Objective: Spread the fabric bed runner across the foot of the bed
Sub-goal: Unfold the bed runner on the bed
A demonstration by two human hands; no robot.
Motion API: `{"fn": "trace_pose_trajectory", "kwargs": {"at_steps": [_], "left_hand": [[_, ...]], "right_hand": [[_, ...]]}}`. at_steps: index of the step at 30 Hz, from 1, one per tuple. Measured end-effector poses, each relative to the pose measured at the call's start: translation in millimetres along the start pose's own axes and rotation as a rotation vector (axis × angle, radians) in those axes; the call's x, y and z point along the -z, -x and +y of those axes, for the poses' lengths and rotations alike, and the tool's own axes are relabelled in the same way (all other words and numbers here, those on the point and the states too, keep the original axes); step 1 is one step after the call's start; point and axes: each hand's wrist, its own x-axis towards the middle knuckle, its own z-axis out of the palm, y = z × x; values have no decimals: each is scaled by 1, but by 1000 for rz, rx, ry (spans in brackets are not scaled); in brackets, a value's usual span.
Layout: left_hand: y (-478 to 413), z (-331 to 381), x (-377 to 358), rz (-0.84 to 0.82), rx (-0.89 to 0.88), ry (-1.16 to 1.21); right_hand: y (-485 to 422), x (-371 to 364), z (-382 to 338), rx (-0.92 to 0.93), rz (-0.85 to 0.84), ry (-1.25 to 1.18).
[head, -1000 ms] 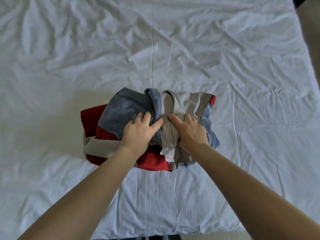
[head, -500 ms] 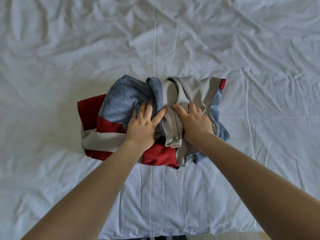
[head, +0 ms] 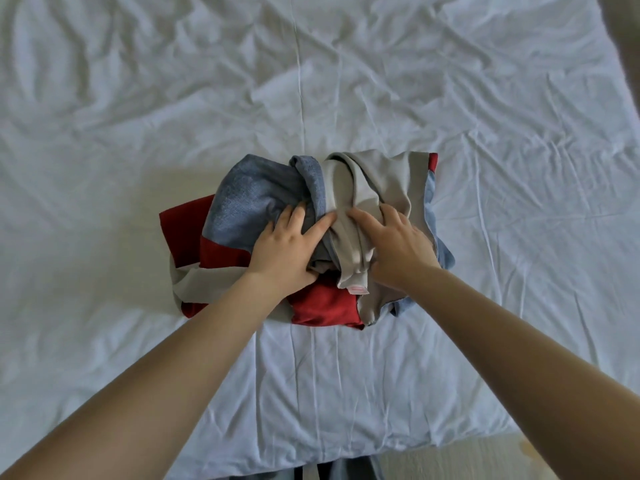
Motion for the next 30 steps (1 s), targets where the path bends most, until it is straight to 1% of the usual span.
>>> {"fn": "trace_pose_trajectory", "kwargs": {"at_steps": [3,6,9,13,16,18,21,26,28,30], "left_hand": [[-1,-10,21,-47,-54,99],[-5,-20,42,49,-147,38],[-14,-26,56,111,-222,-20],[-32,-21,63,66,-314,44],[-45,-15,57,28,-374,11],[-52,-11,51,5,-391,-15],[-58,-5,45,39,-401,-18],[-68,4,50,195,-333,160],[-76,10,55,199,-314,177],[-85,17,59,172,-305,157]], "right_hand": [[19,4,-6,-23,107,-125],[36,0,-15,-75,211,-166],[37,-3,-31,-139,181,-142],[22,-9,-51,-231,123,-101],[13,-16,-53,-271,109,-70],[11,-18,-47,-260,105,-38],[8,-19,-32,-219,104,-16],[-1,-9,0,-77,222,-52],[-4,1,14,-60,245,-81],[-10,10,28,-61,224,-97]]}}
